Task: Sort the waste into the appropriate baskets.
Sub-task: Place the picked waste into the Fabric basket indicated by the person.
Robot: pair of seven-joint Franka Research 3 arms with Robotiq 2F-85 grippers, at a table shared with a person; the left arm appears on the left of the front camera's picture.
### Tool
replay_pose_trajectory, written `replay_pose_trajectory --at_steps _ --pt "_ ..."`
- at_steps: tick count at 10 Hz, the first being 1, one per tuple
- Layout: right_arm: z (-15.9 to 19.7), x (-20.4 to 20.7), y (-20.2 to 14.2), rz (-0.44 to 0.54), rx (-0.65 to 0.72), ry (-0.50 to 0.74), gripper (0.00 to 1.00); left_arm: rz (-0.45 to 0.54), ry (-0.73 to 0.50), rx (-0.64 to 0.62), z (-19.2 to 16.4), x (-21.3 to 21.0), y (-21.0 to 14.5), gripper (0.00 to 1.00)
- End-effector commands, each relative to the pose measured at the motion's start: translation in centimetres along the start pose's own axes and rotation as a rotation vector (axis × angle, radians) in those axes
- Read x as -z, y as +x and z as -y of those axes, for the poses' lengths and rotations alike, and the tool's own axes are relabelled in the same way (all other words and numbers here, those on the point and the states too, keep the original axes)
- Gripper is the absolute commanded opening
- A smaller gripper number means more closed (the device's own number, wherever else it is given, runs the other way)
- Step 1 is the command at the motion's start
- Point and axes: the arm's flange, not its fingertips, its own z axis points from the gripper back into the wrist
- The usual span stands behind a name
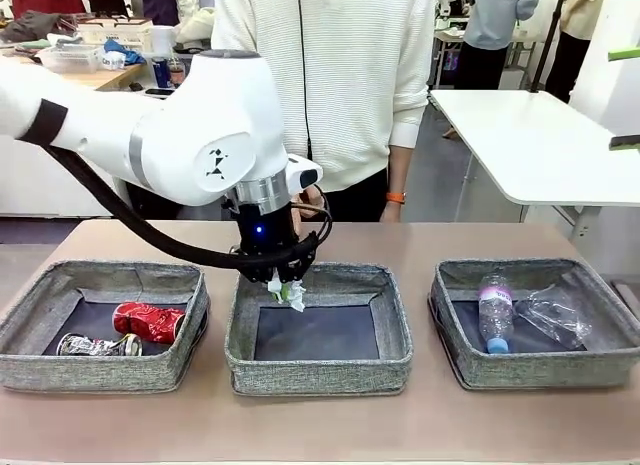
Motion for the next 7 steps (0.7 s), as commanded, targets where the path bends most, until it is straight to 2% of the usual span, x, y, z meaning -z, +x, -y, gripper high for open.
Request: replay_pose_trajectory --at_steps 1,2,3,4,5,6,7 --pt "-0.20 -0.06 0.01 -0.004 -0.016 0.014 1.00 0.000 -0.026 0.029 -0.10 -0.56 -0.01 0.09" --pt "-0.20 -0.06 0.01 -0.004 -0.016 0.014 1.00 0.002 -0.033 0.026 -0.09 -0.63 -0.04 0.09" --pt "-0.20 -0.06 0.01 -0.004 -0.016 0.014 1.00 0.006 -0.038 0.031 -0.02 -0.62 -0.02 0.18" --pt "-0.20 -0.06 0.01 -0.004 -0.016 0.014 1.00 0.008 -0.030 0.041 0.01 -0.66 -0.04 0.63" --pt "-0.20 -0.06 0.01 -0.004 -0.016 0.014 1.00 0.005 -0.035 0.044 -0.01 -0.73 -0.06 0.75" --pt "-0.20 -0.06 0.01 -0.004 -0.016 0.014 1.00 0.003 -0.041 0.047 -0.03 -0.80 -0.06 1.00" --pt "-0.20 -0.06 0.01 -0.004 -0.016 0.014 1.00 0.005 -0.045 0.041 -0.05 -0.91 -0.09 1.00"
